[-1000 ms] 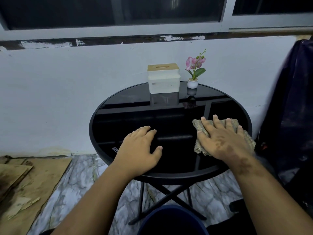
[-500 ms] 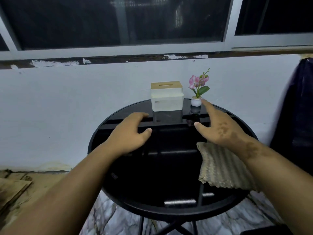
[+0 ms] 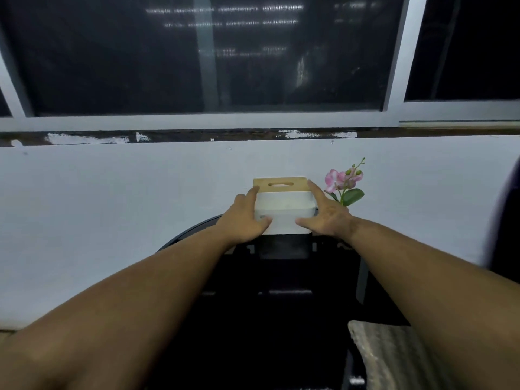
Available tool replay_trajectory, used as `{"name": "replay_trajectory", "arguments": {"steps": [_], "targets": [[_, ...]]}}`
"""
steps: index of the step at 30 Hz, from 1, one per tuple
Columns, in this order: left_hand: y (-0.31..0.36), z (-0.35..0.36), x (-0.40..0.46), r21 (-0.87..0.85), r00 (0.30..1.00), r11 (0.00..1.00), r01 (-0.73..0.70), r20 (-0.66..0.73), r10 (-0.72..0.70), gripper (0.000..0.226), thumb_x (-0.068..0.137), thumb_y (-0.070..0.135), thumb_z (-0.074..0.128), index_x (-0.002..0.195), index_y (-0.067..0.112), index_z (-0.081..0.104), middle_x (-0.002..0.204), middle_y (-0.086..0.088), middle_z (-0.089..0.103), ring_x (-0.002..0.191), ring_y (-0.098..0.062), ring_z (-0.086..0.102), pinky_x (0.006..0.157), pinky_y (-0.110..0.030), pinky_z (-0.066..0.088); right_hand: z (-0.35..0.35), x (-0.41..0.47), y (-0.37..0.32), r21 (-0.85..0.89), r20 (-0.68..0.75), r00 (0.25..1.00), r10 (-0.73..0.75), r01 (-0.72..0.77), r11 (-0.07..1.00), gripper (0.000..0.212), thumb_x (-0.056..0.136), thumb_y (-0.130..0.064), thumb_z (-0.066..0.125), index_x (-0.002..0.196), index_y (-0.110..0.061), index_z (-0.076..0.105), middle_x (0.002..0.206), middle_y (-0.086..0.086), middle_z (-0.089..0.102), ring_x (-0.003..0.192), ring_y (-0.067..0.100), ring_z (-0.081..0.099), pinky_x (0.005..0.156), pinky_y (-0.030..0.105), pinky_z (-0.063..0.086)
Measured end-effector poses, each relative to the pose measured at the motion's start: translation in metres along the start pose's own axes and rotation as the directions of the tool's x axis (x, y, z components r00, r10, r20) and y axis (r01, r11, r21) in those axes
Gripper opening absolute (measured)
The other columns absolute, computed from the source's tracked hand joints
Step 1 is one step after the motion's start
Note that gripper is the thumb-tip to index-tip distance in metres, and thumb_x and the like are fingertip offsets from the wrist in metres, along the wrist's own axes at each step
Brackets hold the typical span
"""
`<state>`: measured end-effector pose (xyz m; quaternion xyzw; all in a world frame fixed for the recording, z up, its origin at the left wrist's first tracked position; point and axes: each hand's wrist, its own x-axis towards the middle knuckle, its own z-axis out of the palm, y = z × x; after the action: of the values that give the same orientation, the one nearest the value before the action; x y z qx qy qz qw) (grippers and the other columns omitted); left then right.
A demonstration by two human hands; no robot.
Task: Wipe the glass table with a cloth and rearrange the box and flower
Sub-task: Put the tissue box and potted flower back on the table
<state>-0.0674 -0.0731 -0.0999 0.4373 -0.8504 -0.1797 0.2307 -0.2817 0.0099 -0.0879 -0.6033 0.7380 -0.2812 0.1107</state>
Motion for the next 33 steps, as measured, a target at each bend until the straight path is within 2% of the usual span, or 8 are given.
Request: {"name": "replay_trajectory", "arguments": {"steps": [1,3,6,10,12,16,30,33], "targets": [[-0.001,0.003,0.008,0.007,1.0,1.0,0.007,0.003,-0.007,0.087,0.087,0.055,0.058,0.155,0.032,0.009,0.147,-0.01,0.036,0.129,-0.03,0.047,0.108,-0.043,0.04,0.002,0.008,0.002,0.021,-0.004,1.0,0.005,-0.004,1.0,0.1,0.084,-0.04,0.073,0.154,-0.037,0.001,0.138,0.012,0.049,0.118,0.032,0.056,0.075,0.019,0.039],[-0.004,0.009,0.021,0.01,1.0,1.0,0.01,0.007,-0.01,0.089,0.087,0.055,0.059,0.156,0.032,0.007,0.146,-0.011,0.037,0.131,-0.03,0.046,0.109,-0.042,0.038,0.007,0.022,0.008,0.07,-0.011,1.0,-0.002,0.002,0.998,0.104,0.079,-0.042,0.077,0.154,-0.034,0.006,0.141,0.009,0.046,0.125,0.029,0.051,0.086,0.017,0.038],[-0.008,0.017,0.034,0.002,1.0,1.0,-0.004,0.008,0.004,0.088,0.087,0.054,0.061,0.155,0.03,0.011,0.147,-0.011,0.042,0.133,-0.029,0.045,0.11,-0.04,0.037,0.013,0.034,0.018,0.131,0.003,1.0,0.009,-0.009,0.991,0.109,0.071,-0.048,0.082,0.153,-0.033,0.013,0.142,0.004,0.045,0.128,0.024,0.046,0.102,0.025,0.033],[-0.012,0.025,0.039,-0.058,0.999,0.998,-0.019,-0.046,0.016,0.084,0.088,0.046,0.064,0.154,0.028,0.016,0.145,-0.008,0.048,0.129,-0.027,0.049,0.105,-0.034,0.037,0.023,0.037,0.03,0.201,-0.025,0.999,0.025,-0.019,0.979,0.115,0.056,-0.066,0.078,0.148,-0.047,0.011,0.142,0.002,0.048,0.124,0.024,0.052,0.11,0.038,0.038],[-0.013,0.028,0.04,-0.079,0.997,0.996,-0.028,-0.075,0.022,0.081,0.088,0.043,0.065,0.153,0.028,0.019,0.143,-0.008,0.05,0.125,-0.027,0.051,0.101,-0.031,0.037,0.025,0.036,0.028,0.202,-0.037,0.999,0.015,-0.007,0.979,0.113,0.061,-0.063,0.078,0.149,-0.046,0.009,0.144,0.005,0.046,0.125,0.027,0.051,0.111,0.038,0.036],[-0.011,0.028,0.039,-0.126,0.995,0.992,-0.017,-0.101,0.004,0.08,0.087,0.039,0.068,0.152,0.028,0.022,0.141,-0.007,0.052,0.124,-0.028,0.052,0.1,-0.031,0.039,0.027,0.034,0.022,0.16,-0.058,0.998,0.026,-0.017,0.987,0.1,0.081,-0.041,0.075,0.154,-0.032,0.007,0.145,0.01,0.043,0.128,0.03,0.046,0.097,0.021,0.028],[-0.013,-0.039,-0.053,-0.093,0.981,0.993,-0.066,-0.189,0.048,0.082,0.085,0.039,0.071,0.152,0.033,0.025,0.144,-0.002,0.051,0.123,-0.024,0.053,0.099,-0.028,0.04,0.026,-0.049,-0.057,0.153,-0.116,0.993,-0.027,0.045,0.987,0.104,0.083,-0.042,0.072,0.155,-0.027,-0.002,0.146,0.012,0.045,0.13,0.031,0.045,0.095,0.023,0.032],[-0.019,-0.055,-0.088,-0.08,0.983,0.995,-0.065,-0.178,0.049,0.082,0.084,0.04,0.072,0.151,0.035,0.025,0.145,-0.002,0.051,0.123,-0.025,0.053,0.096,-0.025,0.039,0.034,-0.079,-0.075,0.168,-0.109,0.993,-0.043,0.061,0.984,0.103,0.084,-0.043,0.072,0.155,-0.027,-0.001,0.145,0.012,0.045,0.13,0.03,0.045,0.089,0.02,0.029]]}}
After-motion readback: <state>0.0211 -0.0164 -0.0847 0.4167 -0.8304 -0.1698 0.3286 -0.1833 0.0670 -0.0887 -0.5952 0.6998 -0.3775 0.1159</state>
